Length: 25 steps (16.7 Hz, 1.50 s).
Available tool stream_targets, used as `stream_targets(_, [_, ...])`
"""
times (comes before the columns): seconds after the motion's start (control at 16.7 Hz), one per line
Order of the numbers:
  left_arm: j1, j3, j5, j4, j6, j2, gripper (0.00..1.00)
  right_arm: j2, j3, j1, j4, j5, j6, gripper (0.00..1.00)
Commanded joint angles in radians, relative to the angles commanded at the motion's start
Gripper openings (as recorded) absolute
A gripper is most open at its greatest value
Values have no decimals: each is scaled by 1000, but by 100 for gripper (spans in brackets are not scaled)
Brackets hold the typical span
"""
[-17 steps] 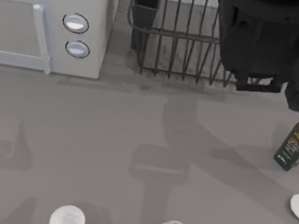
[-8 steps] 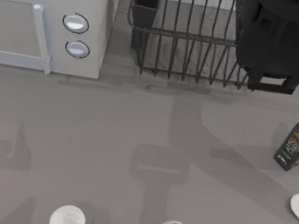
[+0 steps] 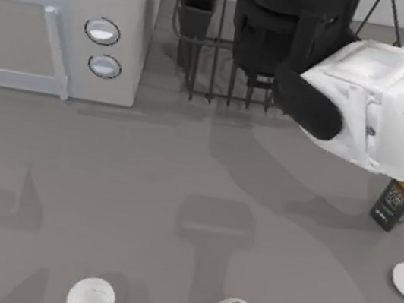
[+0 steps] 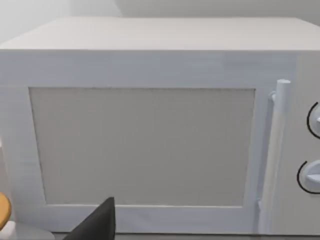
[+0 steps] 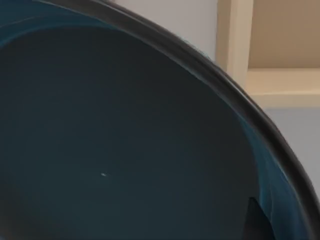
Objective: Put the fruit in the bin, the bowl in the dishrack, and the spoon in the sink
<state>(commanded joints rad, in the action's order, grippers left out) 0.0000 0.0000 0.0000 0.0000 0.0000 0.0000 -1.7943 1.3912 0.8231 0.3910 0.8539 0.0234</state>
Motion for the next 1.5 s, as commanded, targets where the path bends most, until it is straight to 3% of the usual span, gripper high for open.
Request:
stream_targets(0.36, [0, 0, 0, 0, 0, 0, 100, -233, -51, -175, 293, -172, -5, 0])
stream_targets(0.66, [0, 0, 0, 0, 0, 0, 100, -250, -58, -191, 310, -189, -6, 0])
stream_targets(1.44, [0, 0, 0, 0, 0, 0, 100, -250, -58, -191, 310, -189, -6, 98])
stream_targets(1.5, [0, 0, 0, 0, 0, 0, 100, -250, -58, -191, 310, -189, -6, 100])
